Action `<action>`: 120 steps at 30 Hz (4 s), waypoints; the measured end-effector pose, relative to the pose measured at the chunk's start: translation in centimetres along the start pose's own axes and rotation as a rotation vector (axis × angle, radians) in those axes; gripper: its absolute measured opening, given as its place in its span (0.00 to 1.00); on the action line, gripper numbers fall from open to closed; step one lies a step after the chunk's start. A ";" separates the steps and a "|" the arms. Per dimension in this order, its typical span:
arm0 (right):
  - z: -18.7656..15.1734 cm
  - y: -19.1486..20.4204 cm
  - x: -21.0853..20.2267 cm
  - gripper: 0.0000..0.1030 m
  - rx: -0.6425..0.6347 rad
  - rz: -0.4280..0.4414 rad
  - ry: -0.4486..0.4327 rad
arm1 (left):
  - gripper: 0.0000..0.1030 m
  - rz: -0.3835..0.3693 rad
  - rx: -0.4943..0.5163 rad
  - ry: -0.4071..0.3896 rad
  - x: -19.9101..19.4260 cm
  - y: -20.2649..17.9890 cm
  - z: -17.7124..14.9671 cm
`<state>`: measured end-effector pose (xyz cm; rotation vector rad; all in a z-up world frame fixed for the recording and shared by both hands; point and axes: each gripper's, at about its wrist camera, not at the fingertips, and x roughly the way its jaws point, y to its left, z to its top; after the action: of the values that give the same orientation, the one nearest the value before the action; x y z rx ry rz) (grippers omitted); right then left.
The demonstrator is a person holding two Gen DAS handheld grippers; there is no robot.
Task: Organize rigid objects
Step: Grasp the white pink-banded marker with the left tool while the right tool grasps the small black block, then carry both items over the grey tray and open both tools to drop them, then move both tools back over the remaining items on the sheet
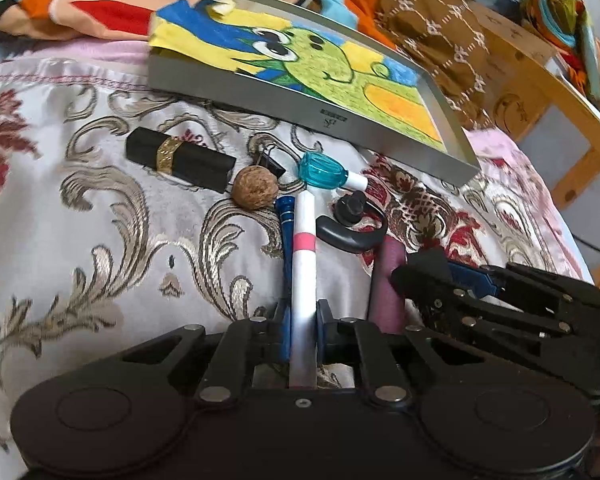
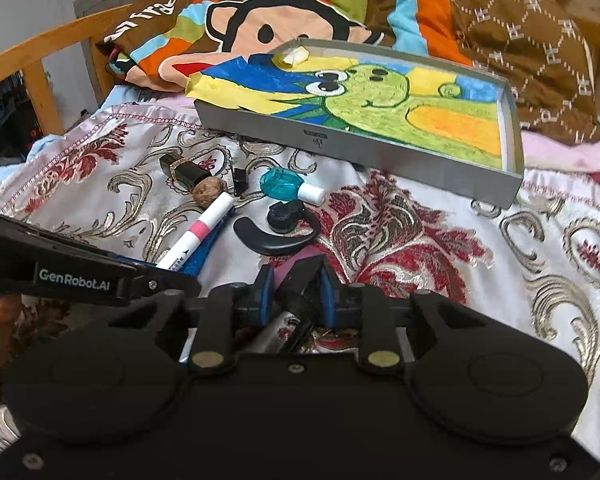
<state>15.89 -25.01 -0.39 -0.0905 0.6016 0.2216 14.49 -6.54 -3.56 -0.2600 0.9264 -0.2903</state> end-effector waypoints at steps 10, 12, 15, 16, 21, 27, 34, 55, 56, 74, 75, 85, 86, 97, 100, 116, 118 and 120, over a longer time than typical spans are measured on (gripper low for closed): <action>1.7 0.4 -3.1 0.16 0.019 -0.058 -0.172 | 0.12 0.043 0.001 -0.117 -2.3 -1.8 0.7; 2.1 0.1 -3.6 0.16 0.027 -0.083 -0.219 | 0.12 0.047 0.013 -0.145 -2.6 -2.3 1.3; 2.7 -1.4 -4.0 0.16 0.067 -0.118 -0.288 | 0.12 0.039 0.027 -0.176 -2.4 -3.1 2.5; 3.0 -2.0 -4.0 0.16 0.084 -0.123 -0.308 | 0.12 0.037 0.034 -0.186 -2.3 -3.4 3.1; 3.8 -5.0 -3.4 0.17 0.127 -0.175 -0.365 | 0.12 0.008 0.031 -0.262 -1.3 -4.9 6.4; 3.8 -8.5 -1.7 0.17 0.170 -0.235 -0.405 | 0.12 -0.013 0.020 -0.290 1.7 -6.6 10.7; 4.4 -11.0 3.0 0.17 0.260 -0.249 -0.390 | 0.12 -0.023 -0.011 -0.277 6.9 -8.0 14.5; 5.3 -11.1 8.6 0.17 0.211 -0.271 -0.224 | 0.12 -0.023 0.034 -0.182 14.7 -8.5 17.0; 5.3 -11.0 8.5 0.17 0.209 -0.269 -0.221 | 0.12 -0.020 0.032 -0.182 14.8 -8.5 17.0; 5.7 -10.7 8.1 0.39 0.176 -0.285 -0.216 | 0.22 0.026 0.080 -0.190 14.1 -8.7 16.5; 5.8 -10.6 8.0 0.41 0.172 -0.287 -0.218 | 0.25 0.026 0.079 -0.190 13.8 -8.7 16.4; 6.3 -8.9 5.1 0.88 0.135 -0.286 -0.265 | 0.51 0.022 0.093 -0.232 9.0 -7.1 15.8; 6.4 -8.6 4.6 0.93 0.132 -0.291 -0.269 | 0.57 0.020 0.095 -0.240 8.3 -7.0 15.6; 6.1 -5.3 -0.9 1.00 0.102 -0.301 -0.292 | 0.95 -0.012 0.053 -0.337 0.4 -4.5 12.2; 5.5 -4.1 -3.1 1.00 0.101 -0.304 -0.320 | 0.98 -0.014 0.057 -0.358 -1.3 -4.0 10.5; -0.3 1.5 -11.6 1.00 0.181 -0.298 -0.286 | 0.99 -0.011 0.134 -0.392 -8.7 -2.6 1.4; -1.0 2.3 -12.8 1.00 0.201 -0.300 -0.290 | 0.99 -0.011 0.148 -0.402 -9.7 -2.5 0.4; -1.6 3.1 -14.0 1.00 0.221 -0.304 -0.296 | 0.99 -0.010 0.165 -0.407 -10.4 -2.3 -0.4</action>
<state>3.03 -24.72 6.18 0.0648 0.3085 -0.1259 7.97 -5.00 4.75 -0.1622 0.4961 -0.3071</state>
